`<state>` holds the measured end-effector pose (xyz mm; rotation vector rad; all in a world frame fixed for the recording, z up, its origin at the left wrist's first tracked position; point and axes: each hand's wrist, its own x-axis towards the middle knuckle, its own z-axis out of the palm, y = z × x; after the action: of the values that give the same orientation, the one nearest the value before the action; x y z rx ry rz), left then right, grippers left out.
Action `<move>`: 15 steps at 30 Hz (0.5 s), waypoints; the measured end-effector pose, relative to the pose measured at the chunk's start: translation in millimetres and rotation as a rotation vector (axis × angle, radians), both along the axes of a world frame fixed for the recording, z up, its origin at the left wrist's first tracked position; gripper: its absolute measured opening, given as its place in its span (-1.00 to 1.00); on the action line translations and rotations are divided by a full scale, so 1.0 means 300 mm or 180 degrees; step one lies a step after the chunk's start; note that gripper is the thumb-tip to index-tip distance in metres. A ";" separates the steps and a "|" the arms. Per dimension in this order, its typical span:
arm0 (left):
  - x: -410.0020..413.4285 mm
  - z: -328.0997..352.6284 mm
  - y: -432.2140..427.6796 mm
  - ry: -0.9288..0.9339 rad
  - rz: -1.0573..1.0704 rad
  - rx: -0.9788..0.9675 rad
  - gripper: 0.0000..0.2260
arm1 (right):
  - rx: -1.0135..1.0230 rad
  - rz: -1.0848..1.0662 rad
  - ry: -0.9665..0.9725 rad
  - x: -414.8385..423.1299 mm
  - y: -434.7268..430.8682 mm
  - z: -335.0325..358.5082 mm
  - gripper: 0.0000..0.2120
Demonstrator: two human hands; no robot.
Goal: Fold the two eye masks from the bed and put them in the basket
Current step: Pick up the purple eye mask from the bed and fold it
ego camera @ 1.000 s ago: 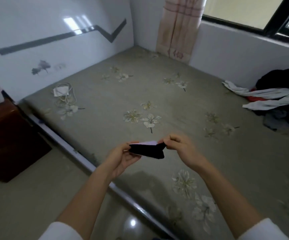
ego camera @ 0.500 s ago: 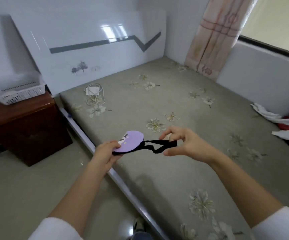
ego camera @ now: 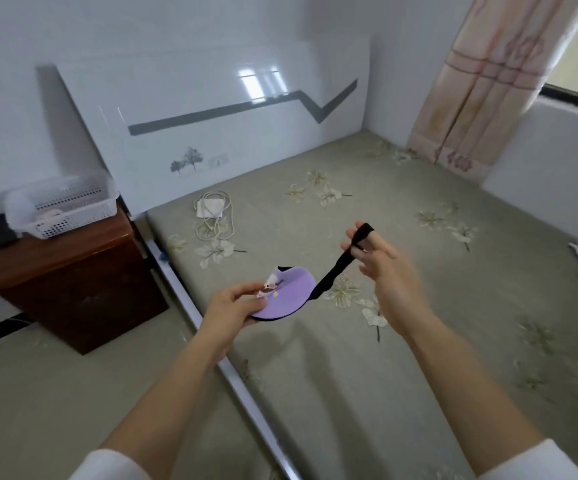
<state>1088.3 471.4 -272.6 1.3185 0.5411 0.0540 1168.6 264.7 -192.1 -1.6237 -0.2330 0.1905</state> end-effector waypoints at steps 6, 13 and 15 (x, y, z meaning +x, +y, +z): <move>0.117 0.027 0.096 -0.0305 0.0294 -0.0103 -0.79 | -0.2980 -0.0242 -0.2462 0.217 0.098 -0.100 -0.64; 0.173 0.031 0.312 -0.0430 0.0740 0.0186 -0.78 | -0.2211 0.1631 -0.0059 0.271 0.326 -0.048 -0.73; 0.185 0.021 0.389 -0.0415 0.0698 0.0256 -0.80 | -0.1613 0.1603 -0.0016 0.278 0.431 -0.052 -0.73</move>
<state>1143.7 588.2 -266.3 1.3190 0.5749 0.3434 1252.1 393.9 -207.8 -2.0410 -0.6372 0.6736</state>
